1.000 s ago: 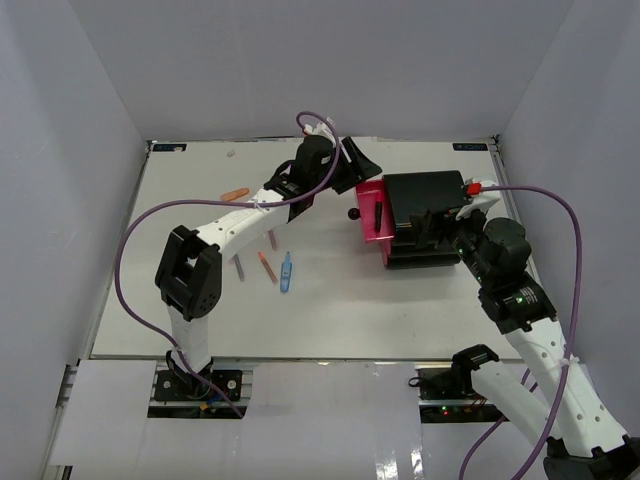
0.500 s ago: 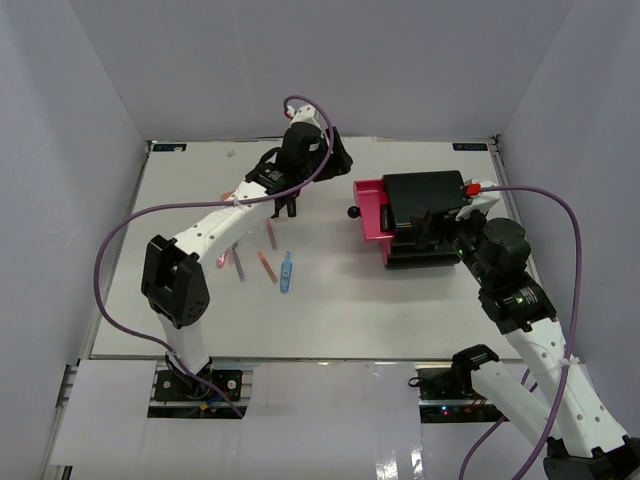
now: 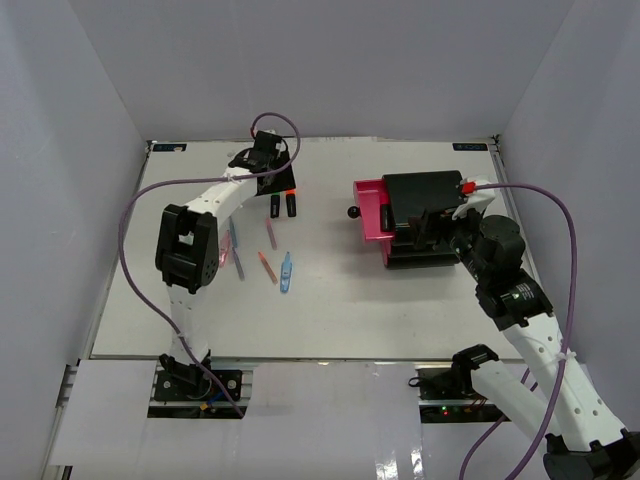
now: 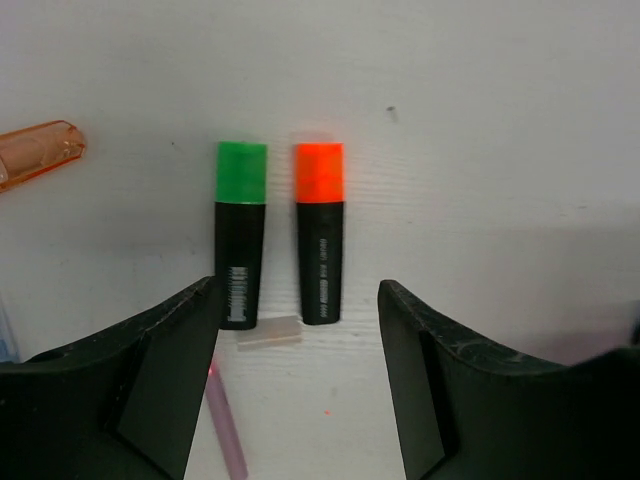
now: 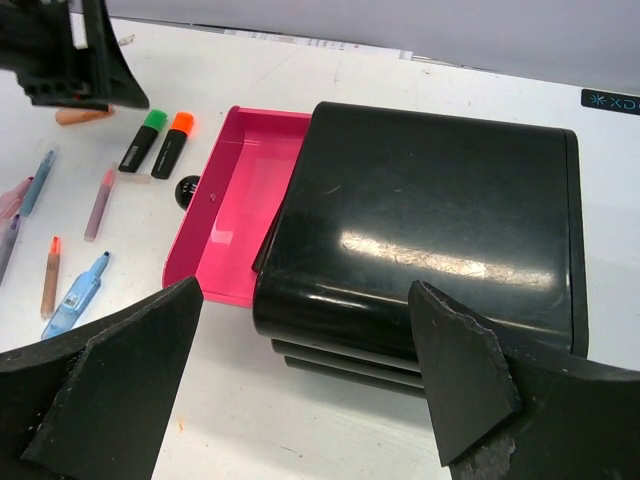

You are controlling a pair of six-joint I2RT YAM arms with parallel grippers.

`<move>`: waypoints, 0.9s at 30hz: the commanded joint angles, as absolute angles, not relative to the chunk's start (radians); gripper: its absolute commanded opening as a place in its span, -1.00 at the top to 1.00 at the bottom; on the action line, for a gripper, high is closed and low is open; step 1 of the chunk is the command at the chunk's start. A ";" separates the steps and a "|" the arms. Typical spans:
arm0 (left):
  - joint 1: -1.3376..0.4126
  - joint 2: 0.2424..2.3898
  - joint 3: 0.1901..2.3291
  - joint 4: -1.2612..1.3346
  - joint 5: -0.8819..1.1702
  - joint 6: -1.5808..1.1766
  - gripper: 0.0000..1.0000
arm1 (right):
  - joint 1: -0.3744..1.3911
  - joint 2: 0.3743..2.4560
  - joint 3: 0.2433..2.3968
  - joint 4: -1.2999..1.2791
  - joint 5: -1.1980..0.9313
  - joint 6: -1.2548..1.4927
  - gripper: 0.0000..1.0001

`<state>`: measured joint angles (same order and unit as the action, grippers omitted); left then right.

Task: Sort the stationery into containers
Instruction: Pick up the pen from the center of the board.

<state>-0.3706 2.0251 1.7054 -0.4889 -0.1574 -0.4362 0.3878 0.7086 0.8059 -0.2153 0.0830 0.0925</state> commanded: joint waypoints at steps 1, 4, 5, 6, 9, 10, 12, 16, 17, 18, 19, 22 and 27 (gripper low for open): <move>-0.351 2.078 1.769 -0.534 -0.164 -0.381 -0.48 | 0.393 0.704 0.801 -0.207 0.087 0.078 -0.80; -0.350 2.144 1.816 -0.535 -0.175 -0.359 -0.49 | 0.393 0.704 0.796 -0.212 0.086 0.080 -0.80; -0.345 2.158 1.831 -0.535 -0.186 -0.354 -0.49 | 0.393 0.706 0.795 -0.213 0.084 0.081 -0.80; -0.344 2.170 1.836 -0.535 -0.189 -0.354 -0.49 | 0.393 0.707 0.795 -0.215 0.084 0.080 -0.80; -0.331 2.209 1.844 -0.535 -0.192 -0.356 -0.48 | 0.393 0.707 0.795 -0.219 0.087 0.081 -0.80; -0.330 2.209 1.847 -0.535 -0.193 -0.356 -0.48 | 0.393 0.706 0.795 -0.219 0.087 0.080 -0.80; -0.325 2.224 1.848 -0.534 -0.198 -0.356 -0.47 | 0.391 0.703 0.790 -0.219 0.092 0.078 -0.80; -0.319 2.249 1.855 -0.534 -0.199 -0.353 -0.44 | 0.393 0.703 0.784 -0.221 0.091 0.078 -0.80; -0.318 2.258 1.856 -0.535 -0.202 -0.353 -0.42 | 0.393 0.703 0.784 -0.221 0.091 0.078 -0.80; -0.316 2.261 1.856 -0.535 -0.201 -0.351 -0.40 | 0.393 0.704 0.782 -0.221 0.091 0.078 -0.80; -0.313 2.264 1.858 -0.535 -0.202 -0.353 -0.37 | 0.393 0.701 0.782 -0.221 0.092 0.078 -0.80; -0.311 2.269 1.858 -0.534 -0.196 -0.354 -0.29 | 0.393 0.703 0.779 -0.221 0.092 0.080 -0.80; -0.311 2.287 1.865 -0.532 -0.190 -0.348 -0.09 | 0.393 0.709 0.776 -0.221 0.089 0.080 -0.80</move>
